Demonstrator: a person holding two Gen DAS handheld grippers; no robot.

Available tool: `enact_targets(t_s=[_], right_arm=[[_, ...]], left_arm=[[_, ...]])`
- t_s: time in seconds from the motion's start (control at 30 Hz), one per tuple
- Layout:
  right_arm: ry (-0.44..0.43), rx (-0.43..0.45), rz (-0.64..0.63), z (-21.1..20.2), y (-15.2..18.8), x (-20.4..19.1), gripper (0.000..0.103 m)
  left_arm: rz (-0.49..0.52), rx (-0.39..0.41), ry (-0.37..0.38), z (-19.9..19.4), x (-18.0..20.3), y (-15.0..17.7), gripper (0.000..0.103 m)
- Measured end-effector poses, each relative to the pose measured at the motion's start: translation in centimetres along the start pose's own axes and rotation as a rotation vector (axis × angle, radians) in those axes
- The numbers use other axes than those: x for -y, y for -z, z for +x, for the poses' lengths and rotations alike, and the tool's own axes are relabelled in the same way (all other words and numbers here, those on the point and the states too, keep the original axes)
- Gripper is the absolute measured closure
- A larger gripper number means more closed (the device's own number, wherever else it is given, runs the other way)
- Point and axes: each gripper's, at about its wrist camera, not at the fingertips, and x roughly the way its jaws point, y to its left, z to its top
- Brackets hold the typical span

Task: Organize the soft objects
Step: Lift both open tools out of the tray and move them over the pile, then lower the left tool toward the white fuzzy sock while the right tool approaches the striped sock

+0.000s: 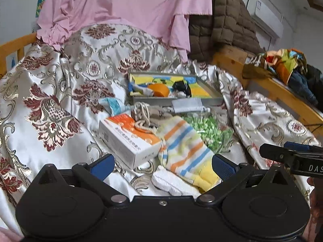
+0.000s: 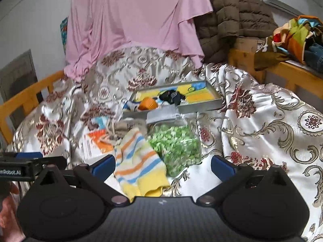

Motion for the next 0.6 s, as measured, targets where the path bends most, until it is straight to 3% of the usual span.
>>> enact_targets(t_s=[0.37,0.6], right_arm=[[0.014,-0.128,-0.036,1.7,0.6,-0.6,0.0],[-0.038,-0.227,-0.024,2.9,0.2,0.2,0.0]], left_arm=[[0.01,-0.156,0.039,2.4,0.3,0.4,0.001],[-0.028,-0.225,0.085,3.9,-0.2,0.5,0.001]])
